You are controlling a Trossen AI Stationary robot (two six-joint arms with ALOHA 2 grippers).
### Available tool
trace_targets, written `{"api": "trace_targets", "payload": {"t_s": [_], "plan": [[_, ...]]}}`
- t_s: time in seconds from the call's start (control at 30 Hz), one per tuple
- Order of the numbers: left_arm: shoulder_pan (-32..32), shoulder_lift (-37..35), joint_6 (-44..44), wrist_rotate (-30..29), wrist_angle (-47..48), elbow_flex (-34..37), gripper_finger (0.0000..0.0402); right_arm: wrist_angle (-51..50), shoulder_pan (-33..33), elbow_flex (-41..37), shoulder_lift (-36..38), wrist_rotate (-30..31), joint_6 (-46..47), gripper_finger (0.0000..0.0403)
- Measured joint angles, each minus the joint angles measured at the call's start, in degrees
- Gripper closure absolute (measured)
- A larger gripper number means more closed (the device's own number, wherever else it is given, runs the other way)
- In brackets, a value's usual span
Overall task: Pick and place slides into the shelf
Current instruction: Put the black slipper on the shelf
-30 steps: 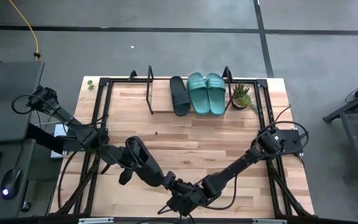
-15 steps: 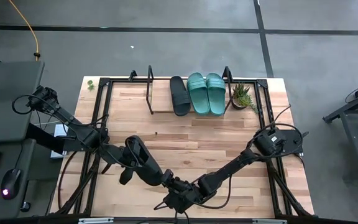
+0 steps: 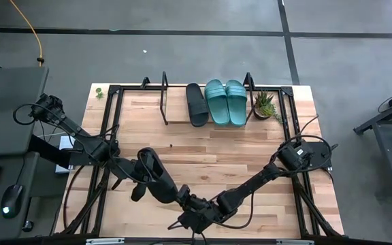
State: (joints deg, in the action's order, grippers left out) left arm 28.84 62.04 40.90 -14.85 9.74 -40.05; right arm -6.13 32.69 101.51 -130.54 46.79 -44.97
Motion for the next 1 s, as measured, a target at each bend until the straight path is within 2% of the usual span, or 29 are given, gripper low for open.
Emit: {"api": "trace_targets", "payload": {"t_s": [0.23,0.57,0.67,0.83,1.0], "plan": [[0.0,0.0,-6.8,-3.3,0.8,0.0,0.0380,0.1,-0.1,0.0,0.0,1.1,0.8,0.0395],[0.0,-0.1,-9.1,-4.4,4.4,-0.1,0.0373,-0.1,-0.1,0.0,-0.1,0.9,1.5,0.0396],[0.0,-0.1,-9.2,-5.6,4.4,-0.1,0.0345,-0.1,-0.1,0.0,-0.1,1.0,1.5,0.0397],[0.0,-0.1,-9.3,-7.7,4.7,-0.1,0.0269,-0.1,0.0,0.0,-0.1,1.4,1.9,0.0397],[0.0,-0.1,-9.8,-13.1,4.6,-0.1,0.0198,-2.0,0.0,0.0,0.0,5.8,3.8,0.0398]]}}
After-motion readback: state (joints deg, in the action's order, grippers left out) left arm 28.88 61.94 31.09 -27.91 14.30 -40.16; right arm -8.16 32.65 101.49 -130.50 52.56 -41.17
